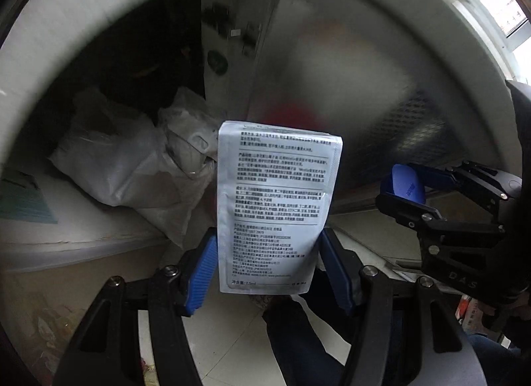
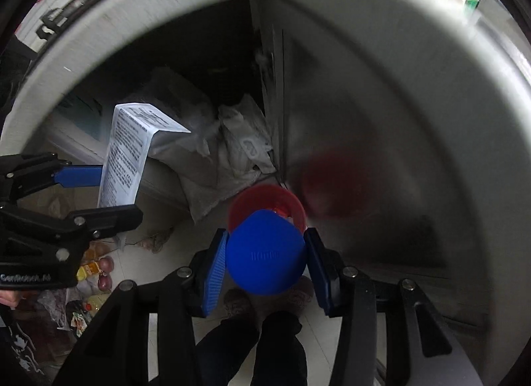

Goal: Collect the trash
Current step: 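Carry box and cap down to the red bucket and drop both in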

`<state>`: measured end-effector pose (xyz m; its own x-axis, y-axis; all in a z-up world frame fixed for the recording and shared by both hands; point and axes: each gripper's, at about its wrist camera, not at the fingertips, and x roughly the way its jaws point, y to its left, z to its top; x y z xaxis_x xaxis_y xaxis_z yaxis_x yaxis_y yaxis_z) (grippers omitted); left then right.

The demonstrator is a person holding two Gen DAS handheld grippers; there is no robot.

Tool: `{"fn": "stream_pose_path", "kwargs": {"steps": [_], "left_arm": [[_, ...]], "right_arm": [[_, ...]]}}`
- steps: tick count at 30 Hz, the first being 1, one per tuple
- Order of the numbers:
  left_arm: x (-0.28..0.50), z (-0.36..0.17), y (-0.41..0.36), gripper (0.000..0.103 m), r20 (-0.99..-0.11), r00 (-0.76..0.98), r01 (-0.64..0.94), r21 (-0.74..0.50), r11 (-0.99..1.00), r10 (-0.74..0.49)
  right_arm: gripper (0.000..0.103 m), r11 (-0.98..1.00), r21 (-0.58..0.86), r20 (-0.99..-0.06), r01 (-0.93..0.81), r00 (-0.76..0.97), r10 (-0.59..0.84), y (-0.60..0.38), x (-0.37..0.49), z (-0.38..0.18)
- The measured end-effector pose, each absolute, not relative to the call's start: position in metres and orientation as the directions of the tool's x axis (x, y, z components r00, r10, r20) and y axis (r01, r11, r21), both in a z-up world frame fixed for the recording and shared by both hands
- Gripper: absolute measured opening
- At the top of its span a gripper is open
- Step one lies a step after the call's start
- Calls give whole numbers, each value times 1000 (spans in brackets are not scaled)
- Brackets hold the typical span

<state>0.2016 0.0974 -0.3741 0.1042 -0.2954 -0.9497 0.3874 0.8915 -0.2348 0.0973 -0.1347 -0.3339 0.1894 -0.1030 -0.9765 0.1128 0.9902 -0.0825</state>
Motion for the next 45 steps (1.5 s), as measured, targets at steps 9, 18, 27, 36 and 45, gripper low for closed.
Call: {"fn": "stream_pose_path", "kwargs": {"steps": [9, 18, 27, 36, 45], "left_arm": [[213, -510, 83, 59, -950, 22, 381, -280, 881, -311], [229, -579, 69, 66, -947, -3, 378, -299, 876, -322], [236, -582, 71, 78, -961, -5, 399, -255, 881, -276], [233, -587, 98, 89, -962, 48, 347, -236, 908, -269], [229, -601, 124, 103, -963, 59, 303, -234, 924, -263]], "right_arm": [[43, 984, -77, -980, 162, 170, -105, -159, 111, -438], [43, 978, -67, -985, 196, 144, -97, -184, 105, -515], [43, 971, -66, -990, 228, 109, -93, -192, 106, -523], [43, 980, -36, -992, 198, 114, -59, -188, 113, -538], [43, 993, -9, -995, 121, 100, -21, -172, 120, -566]]}}
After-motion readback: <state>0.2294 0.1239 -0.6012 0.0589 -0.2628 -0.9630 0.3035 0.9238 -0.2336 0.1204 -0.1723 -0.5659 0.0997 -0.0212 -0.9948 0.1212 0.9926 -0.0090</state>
